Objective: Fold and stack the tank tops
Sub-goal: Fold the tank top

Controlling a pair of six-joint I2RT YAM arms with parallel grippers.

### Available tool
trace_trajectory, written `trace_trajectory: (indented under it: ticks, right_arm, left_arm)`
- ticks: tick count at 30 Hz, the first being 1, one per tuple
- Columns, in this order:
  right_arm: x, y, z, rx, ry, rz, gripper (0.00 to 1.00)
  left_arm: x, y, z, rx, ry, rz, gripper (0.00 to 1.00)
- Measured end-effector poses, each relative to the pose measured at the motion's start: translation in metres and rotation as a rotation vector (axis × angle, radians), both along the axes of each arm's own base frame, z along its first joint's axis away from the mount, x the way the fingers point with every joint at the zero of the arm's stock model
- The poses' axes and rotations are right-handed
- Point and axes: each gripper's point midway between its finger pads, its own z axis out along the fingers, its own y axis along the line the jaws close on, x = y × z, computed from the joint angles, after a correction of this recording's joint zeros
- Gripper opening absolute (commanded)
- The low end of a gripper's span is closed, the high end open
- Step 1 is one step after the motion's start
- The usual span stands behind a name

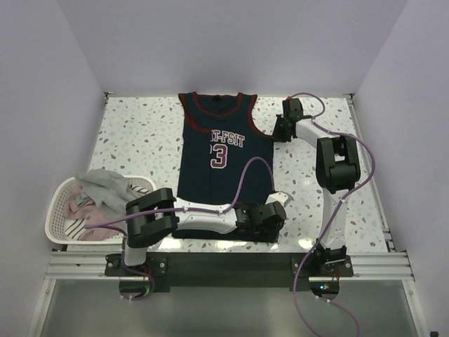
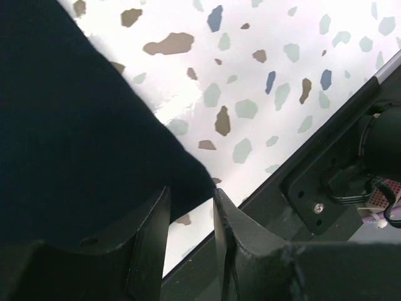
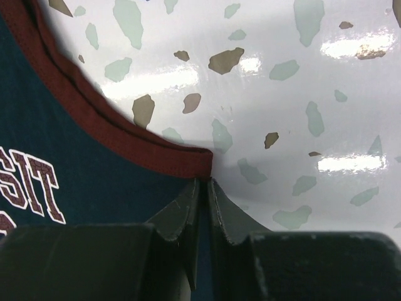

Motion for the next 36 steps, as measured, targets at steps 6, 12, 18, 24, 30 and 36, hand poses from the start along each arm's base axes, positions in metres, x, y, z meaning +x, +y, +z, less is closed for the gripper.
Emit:
trace_trajectory:
  ticks: [6,12,18,24,30,36]
  right_arm:
    - [0.0,0.0,0.0,0.0,-0.001,0.0,0.08]
    - [0.0,0.0,-0.001,-0.001,-0.001,0.0,0.08]
    - [0.0,0.0,-0.001,-0.001,-0.002,0.0,0.07]
    - [0.0,-0.001,-0.001,-0.002,-0.002,-0.001,0.03]
    - [0.0,-0.004,-0.001,-0.017,-0.006,-0.014,0.0]
    - [-0.013,-0.026,0.001,-0.076,0.017,-0.076,0.0]
  left_arm:
    - [-0.004,-0.015,0.006,-0.005,-0.031,0.001,0.38]
    - [0.0,-0.022,-0.002,0.027,-0.051,0.015,0.38]
    - [-0.001,-0.024,-0.014,0.073,-0.065,0.033,0.33]
    - [-0.003,-0.025,-0.016,0.097,-0.082,0.037,0.03]
    - [-0.005,-0.023,-0.017,0.104,-0.092,0.041,0.0]
    - [-0.017,-0.021,-0.012,0.078,-0.083,0.013,0.0]
